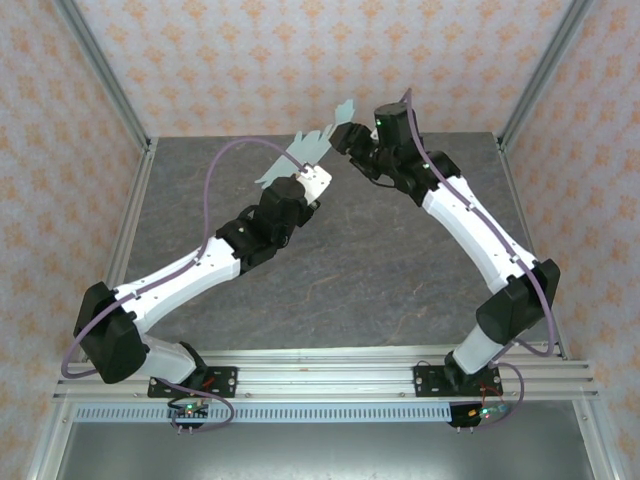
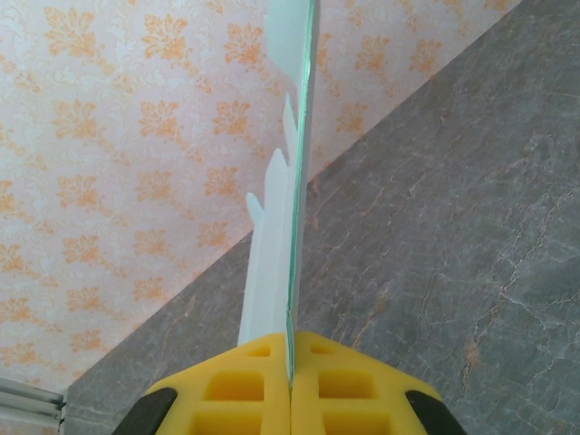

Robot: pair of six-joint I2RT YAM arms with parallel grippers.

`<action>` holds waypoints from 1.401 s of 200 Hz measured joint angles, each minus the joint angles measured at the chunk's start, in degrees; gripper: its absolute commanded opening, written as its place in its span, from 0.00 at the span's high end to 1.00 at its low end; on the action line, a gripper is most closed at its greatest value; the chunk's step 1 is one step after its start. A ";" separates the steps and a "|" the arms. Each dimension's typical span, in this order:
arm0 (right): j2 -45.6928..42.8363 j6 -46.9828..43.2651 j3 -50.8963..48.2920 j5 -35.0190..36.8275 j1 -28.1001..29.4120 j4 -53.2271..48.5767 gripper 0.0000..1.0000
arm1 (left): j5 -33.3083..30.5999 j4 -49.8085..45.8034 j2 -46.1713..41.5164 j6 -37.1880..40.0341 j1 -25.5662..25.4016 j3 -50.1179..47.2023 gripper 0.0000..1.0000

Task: Fold the paper box

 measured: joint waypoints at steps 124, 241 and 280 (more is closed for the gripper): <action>12.33 -1.88 12.74 6.64 0.44 -8.44 0.77 | -1.16 0.22 3.52 0.22 -2.16 1.25 1.00; 12.39 -4.98 11.98 8.28 -2.01 -8.85 1.00 | 1.07 -2.23 5.49 -2.27 -3.23 3.82 0.60; 10.19 -17.49 11.58 3.08 -6.38 -10.40 1.00 | 8.63 -7.82 1.49 -4.28 -2.78 4.66 0.36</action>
